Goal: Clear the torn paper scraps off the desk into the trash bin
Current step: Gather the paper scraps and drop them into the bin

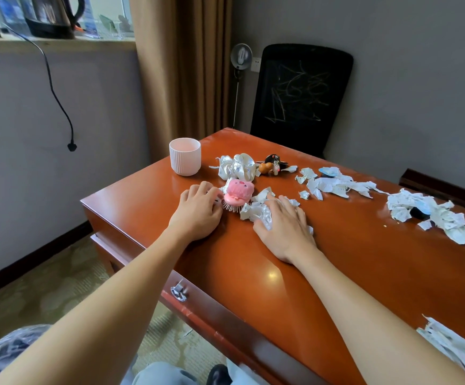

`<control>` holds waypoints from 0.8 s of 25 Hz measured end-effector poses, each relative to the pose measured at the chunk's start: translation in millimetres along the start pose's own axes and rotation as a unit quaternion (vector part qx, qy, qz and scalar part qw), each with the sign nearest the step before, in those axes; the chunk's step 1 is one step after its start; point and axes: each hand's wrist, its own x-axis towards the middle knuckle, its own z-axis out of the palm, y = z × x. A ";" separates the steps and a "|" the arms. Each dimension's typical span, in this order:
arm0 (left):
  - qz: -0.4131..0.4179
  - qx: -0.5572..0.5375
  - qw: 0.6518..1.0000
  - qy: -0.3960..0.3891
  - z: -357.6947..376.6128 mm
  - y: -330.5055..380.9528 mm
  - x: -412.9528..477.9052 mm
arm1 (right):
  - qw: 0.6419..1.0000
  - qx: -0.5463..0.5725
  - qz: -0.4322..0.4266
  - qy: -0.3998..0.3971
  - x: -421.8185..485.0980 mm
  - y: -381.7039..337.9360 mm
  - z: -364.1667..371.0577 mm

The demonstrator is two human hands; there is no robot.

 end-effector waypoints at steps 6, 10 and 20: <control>-0.012 -0.017 1.000 0.019 2.6 -1.2 -1.0 | 0.999 0.002 -0.016 0.046 7.3 7.8 11.7; -0.005 0.022 1.000 -0.018 2.9 -0.5 2.2 | 0.997 0.012 -0.029 0.064 12.6 12.4 18.3; -0.001 0.053 0.998 -0.024 6.0 -2.3 2.5 | 0.999 -0.033 -0.026 0.026 16.0 14.9 22.3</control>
